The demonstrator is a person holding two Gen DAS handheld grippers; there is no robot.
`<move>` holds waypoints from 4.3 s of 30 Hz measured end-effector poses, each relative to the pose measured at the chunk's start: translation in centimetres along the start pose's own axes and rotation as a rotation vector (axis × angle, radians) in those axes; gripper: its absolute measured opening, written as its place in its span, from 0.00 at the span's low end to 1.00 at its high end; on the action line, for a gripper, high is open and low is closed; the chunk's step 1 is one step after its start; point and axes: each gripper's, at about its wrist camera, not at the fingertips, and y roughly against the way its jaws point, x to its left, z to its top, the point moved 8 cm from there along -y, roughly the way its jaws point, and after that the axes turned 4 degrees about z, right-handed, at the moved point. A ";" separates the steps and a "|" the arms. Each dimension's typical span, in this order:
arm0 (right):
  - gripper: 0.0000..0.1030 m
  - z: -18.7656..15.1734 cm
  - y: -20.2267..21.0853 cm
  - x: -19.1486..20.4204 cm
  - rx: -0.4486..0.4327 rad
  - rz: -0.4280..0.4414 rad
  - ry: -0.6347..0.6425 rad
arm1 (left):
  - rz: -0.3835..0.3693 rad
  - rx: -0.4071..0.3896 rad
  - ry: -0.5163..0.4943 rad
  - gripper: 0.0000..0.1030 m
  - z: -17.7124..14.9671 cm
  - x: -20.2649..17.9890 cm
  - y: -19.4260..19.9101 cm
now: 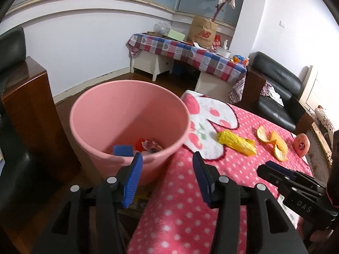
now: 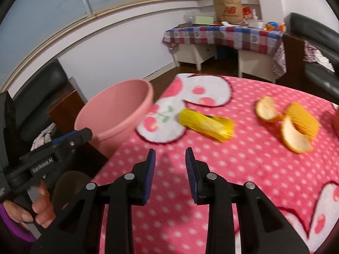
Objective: Collect trash
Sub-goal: 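Move both tools back over the table toward the yellow wrapper and orange peel, then grasp the yellow wrapper with the left tool while the right tool grasps an orange peel, then lift the yellow wrapper and orange peel and carry them toward the pink bin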
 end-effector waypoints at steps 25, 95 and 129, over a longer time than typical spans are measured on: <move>0.33 -3.6 4.0 -6.6 -0.041 -0.092 -0.109 | -0.002 0.093 -0.120 0.49 -3.1 -7.2 -0.9; 0.37 -0.2 0.6 -21.1 -0.048 -0.105 -0.406 | -0.042 0.226 0.067 0.07 0.4 -16.3 -13.6; 0.06 -7.0 7.1 -14.0 0.021 -0.044 -0.329 | -0.176 0.111 -0.183 0.06 -2.4 -15.0 -3.7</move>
